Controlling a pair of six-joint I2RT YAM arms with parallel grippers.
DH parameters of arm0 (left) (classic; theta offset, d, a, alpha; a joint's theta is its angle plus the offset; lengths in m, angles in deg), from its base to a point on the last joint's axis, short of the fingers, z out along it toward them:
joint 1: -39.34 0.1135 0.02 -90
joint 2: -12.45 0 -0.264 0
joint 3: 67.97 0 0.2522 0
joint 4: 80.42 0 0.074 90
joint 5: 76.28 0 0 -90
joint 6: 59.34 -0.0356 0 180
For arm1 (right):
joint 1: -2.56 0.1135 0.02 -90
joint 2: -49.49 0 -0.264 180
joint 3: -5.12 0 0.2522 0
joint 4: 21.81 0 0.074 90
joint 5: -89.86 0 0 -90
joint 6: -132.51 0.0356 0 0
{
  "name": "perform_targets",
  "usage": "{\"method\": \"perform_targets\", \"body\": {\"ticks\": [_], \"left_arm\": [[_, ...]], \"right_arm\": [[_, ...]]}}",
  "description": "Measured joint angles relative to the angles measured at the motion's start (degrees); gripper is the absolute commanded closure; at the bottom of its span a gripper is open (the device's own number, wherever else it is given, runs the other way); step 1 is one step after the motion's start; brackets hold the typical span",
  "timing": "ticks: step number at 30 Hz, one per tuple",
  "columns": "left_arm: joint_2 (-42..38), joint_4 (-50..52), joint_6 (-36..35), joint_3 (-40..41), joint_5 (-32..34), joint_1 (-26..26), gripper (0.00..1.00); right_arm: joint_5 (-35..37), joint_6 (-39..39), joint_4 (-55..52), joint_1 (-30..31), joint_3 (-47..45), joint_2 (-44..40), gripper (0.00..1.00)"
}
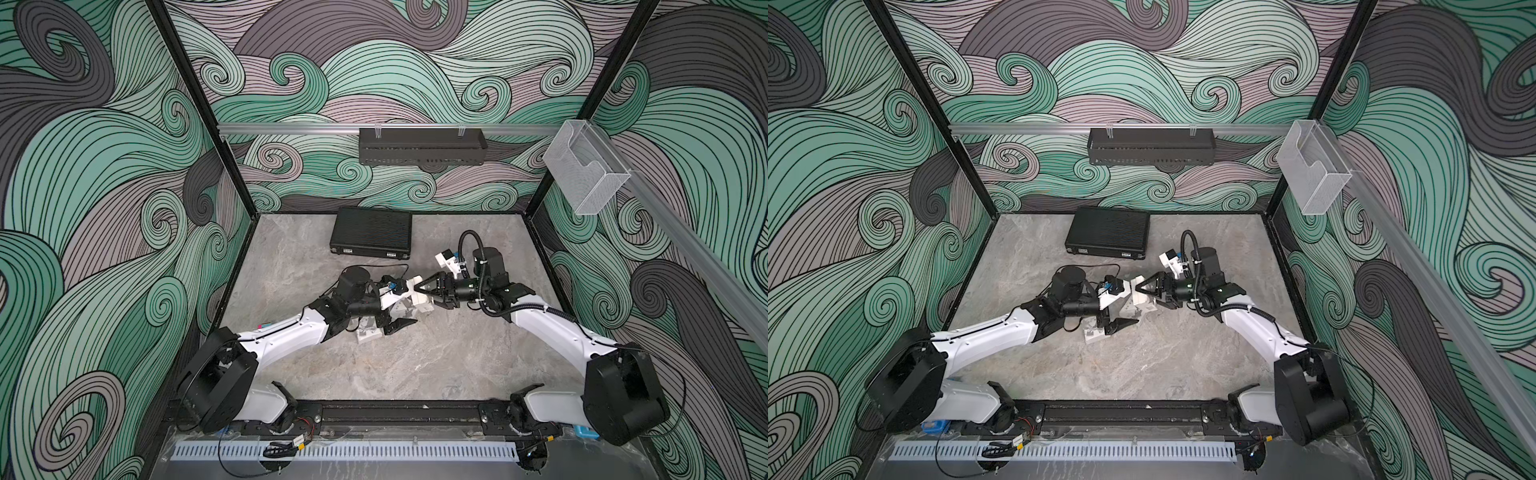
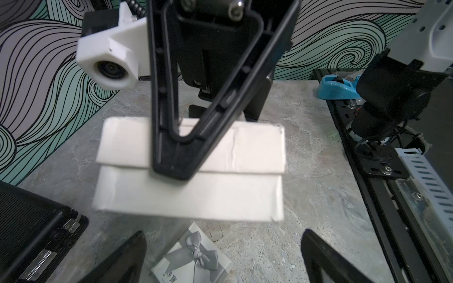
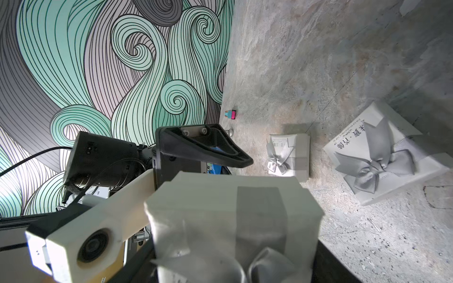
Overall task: Take the rings out of the lift-off lid box
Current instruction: Open the lid on the jewelry box.
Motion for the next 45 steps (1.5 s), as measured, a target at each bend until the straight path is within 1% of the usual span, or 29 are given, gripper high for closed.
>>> {"method": "perform_targets", "body": {"ticks": [6,9,14,19,22,27,31,39,43,45], "left_arm": [[0.0,-2.1,0.0,0.0,0.68,-0.11,0.02],[0.0,-2.23,0.0,0.0,0.98,-0.24,0.04],[0.17,-2.51,0.11,-0.35,1.33,-0.31,0.14],[0.74,-2.25,0.04,-1.99,1.92,-0.37,0.2],[0.74,-1.62,-0.09,-1.99,2.16,-0.44,0.28],[0.74,-1.14,-0.02,-2.01,2.43,-0.61,0.33],[0.74,-0.72,0.0,-2.01,2.51,-0.66,0.35],[0.66,0.81,-0.07,-2.56,2.54,-0.7,0.35],[0.61,1.29,-0.28,-2.58,2.54,-0.7,0.39],[0.59,1.57,-0.42,-2.62,2.54,-0.72,0.39]], "right_arm": [[-0.52,0.33,1.53,0.5,-0.02,0.02,0.27],[-0.74,0.66,2.51,0.92,-0.04,0.15,0.27],[-1.16,1.11,3.63,1.88,-0.07,0.98,0.27],[-1.38,1.42,4.7,2.43,-0.09,1.73,0.27],[-1.36,1.49,5.07,2.49,-0.09,1.77,0.28],[-1.36,1.53,5.14,2.49,-0.2,1.81,0.27],[-1.36,1.57,5.22,2.51,-0.44,1.81,0.27],[-1.44,1.81,5.44,2.49,-0.7,1.81,0.26],[-1.51,1.81,5.42,2.49,-0.83,1.81,0.26],[-1.53,1.81,5.42,2.43,-0.92,1.81,0.25]]}}
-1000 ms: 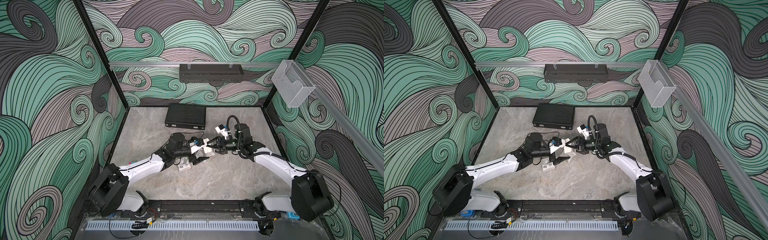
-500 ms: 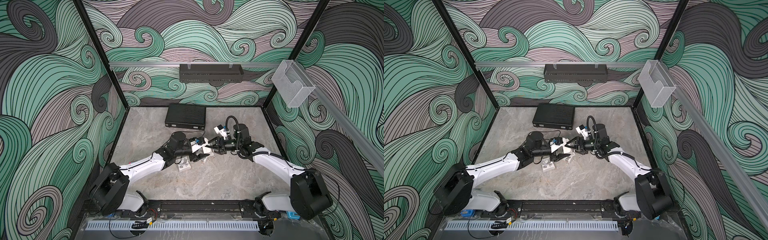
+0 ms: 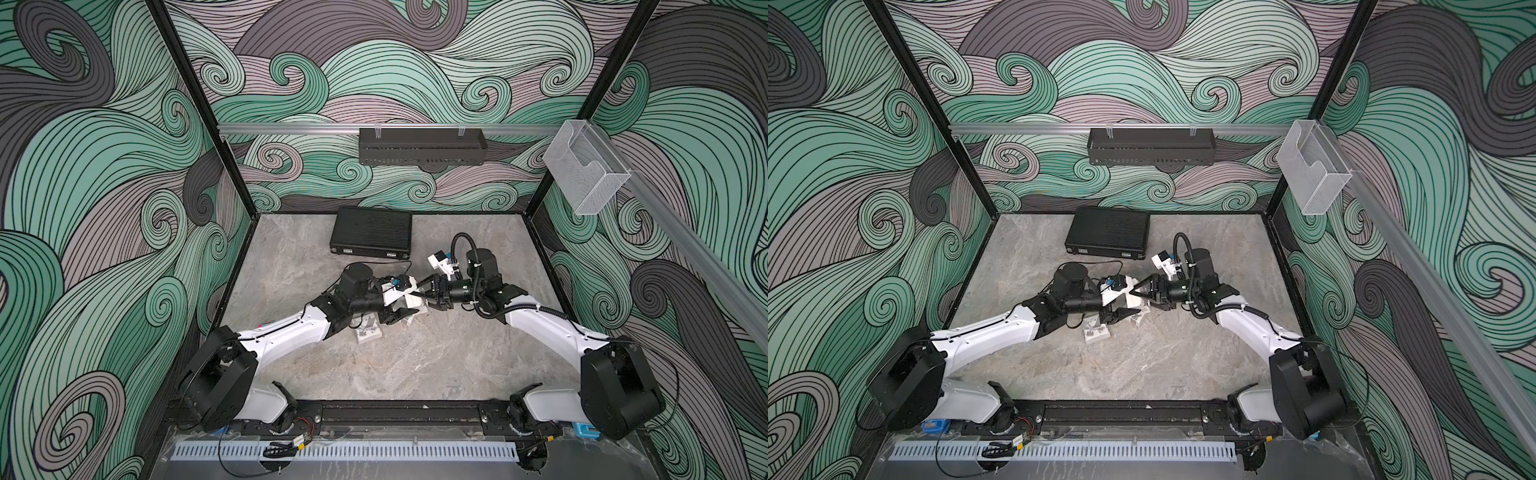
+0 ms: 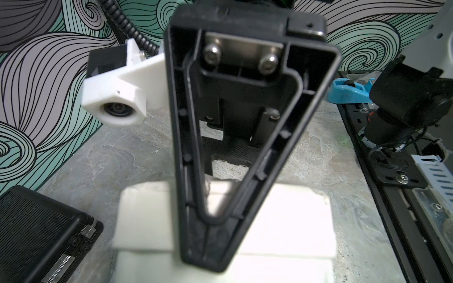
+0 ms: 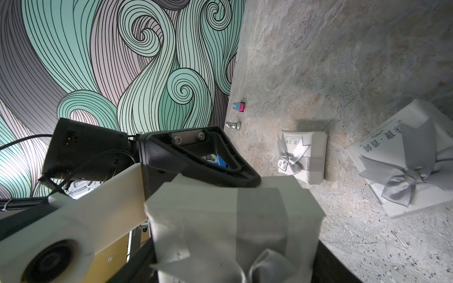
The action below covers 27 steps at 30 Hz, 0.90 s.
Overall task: Take the rings out of the lift-off lid box
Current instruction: Open the lid on the jewelry box.
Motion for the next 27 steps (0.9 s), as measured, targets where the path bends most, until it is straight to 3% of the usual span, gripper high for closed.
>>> {"method": "perform_targets", "body": {"ticks": [22,27], "left_arm": [[-0.76,2.45,-1.16,-0.02,0.22,-0.35,0.33],[-0.79,2.91,-1.57,-0.02,0.24,-0.37,0.19]], "right_arm": [[-1.05,0.17,0.02,-0.26,-0.66,0.0,0.25],[-1.07,0.22,0.2,-0.28,-0.74,0.0,0.25]]}}
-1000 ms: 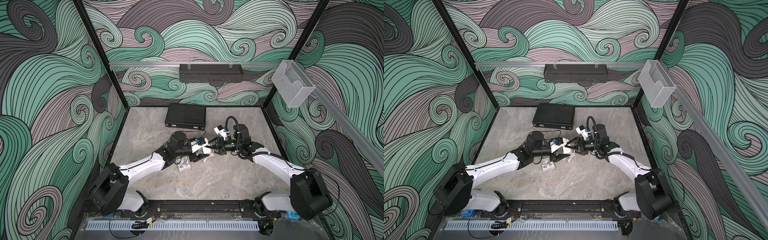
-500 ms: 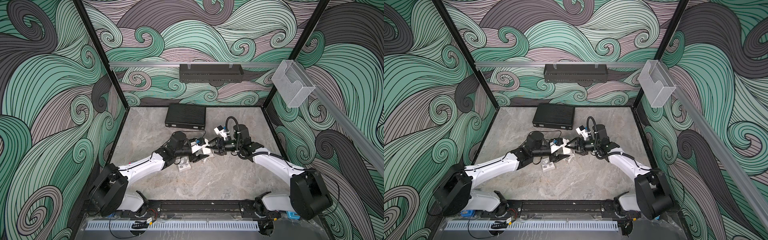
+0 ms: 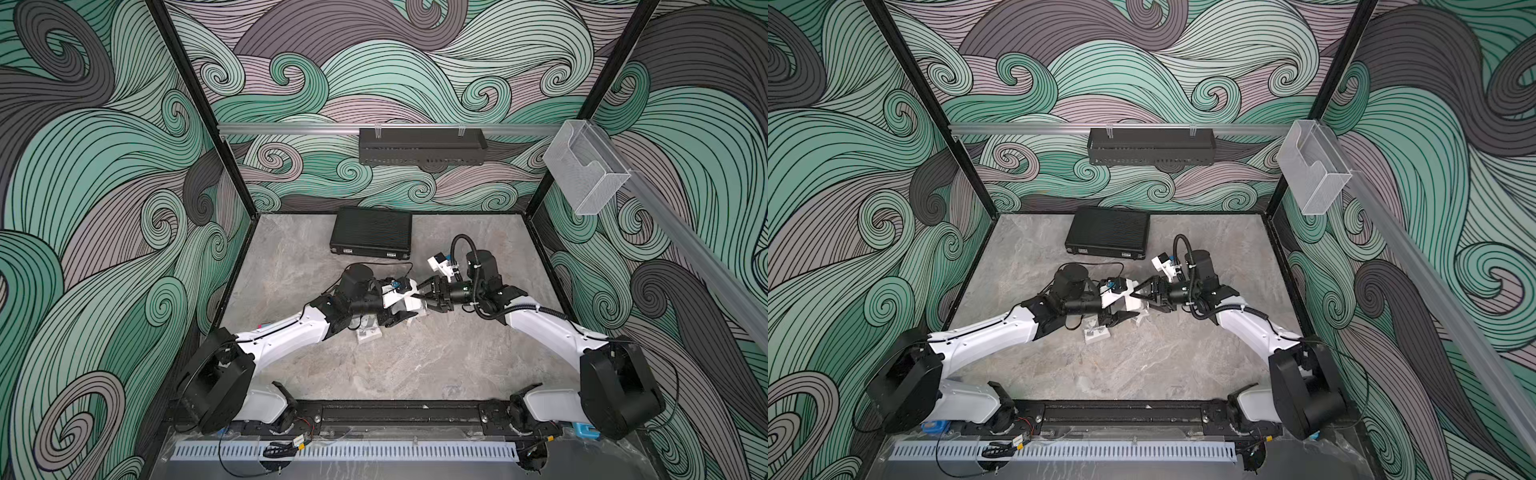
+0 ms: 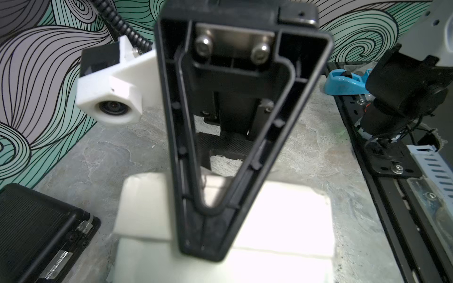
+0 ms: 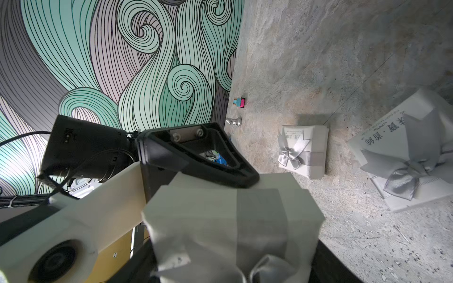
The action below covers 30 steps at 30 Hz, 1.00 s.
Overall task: Take the rings out of the lift-off lid box
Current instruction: Open the lid on the jewelry box.
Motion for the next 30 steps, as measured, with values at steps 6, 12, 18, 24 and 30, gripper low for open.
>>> {"method": "perform_targets", "body": {"ticks": [6,12,18,24,30], "left_arm": [[0.0,0.9,-0.42,0.0,0.11,0.0,0.23],[0.0,1.2,-0.5,0.0,0.37,0.0,0.28],[-0.02,1.16,-0.39,0.0,0.39,0.0,0.31],[-0.02,1.11,-0.13,0.0,0.37,0.0,0.35],[-0.02,1.11,-0.09,0.0,0.37,0.0,0.35]], "right_arm": [[-0.07,0.52,0.61,-0.31,-0.15,-0.02,0.26],[-0.31,1.05,1.16,-0.28,-0.68,-0.11,0.26],[-0.33,1.03,1.18,-0.28,-0.68,-0.11,0.26],[-0.35,0.92,1.18,-0.31,-0.68,-0.11,0.26],[-0.35,0.24,0.87,-0.33,-0.68,-0.13,0.25]]}}
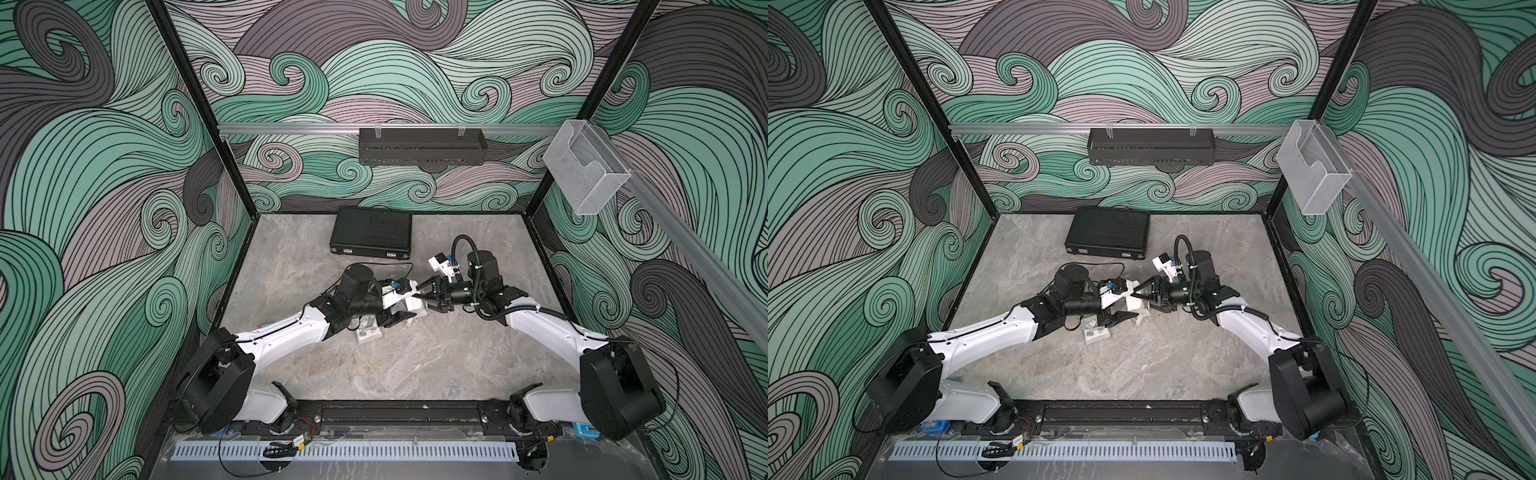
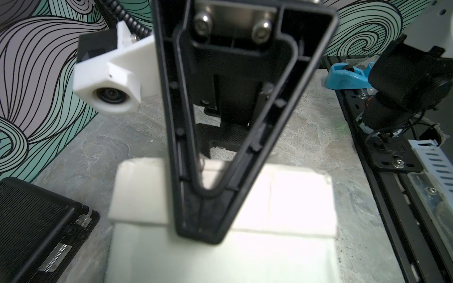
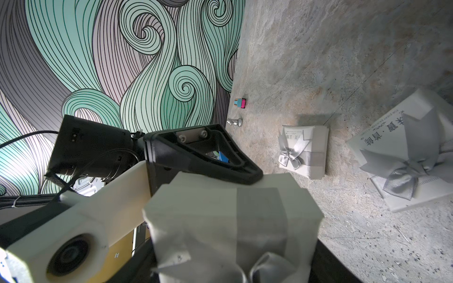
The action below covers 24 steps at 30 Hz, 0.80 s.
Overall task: Take the rings out of the lift-off lid box
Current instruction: Open the lid on the jewelry box, then place the lid at the center of the board.
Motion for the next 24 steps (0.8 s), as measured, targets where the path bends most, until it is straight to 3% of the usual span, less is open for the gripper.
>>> {"method": "perform_targets", "body": {"ticks": [16,24], "left_arm": [[-0.81,0.07,-0.02,0.0,0.55,0.0,0.38],[-0.85,-0.07,-0.02,0.0,0.55,0.0,0.38]], "right_arm": [[0.02,-2.99,-5.55,-3.28,0.02,-4.81,0.25],[2.38,-6.73,-14.56,-10.58,-0.74,-15.21,0.23]]}}
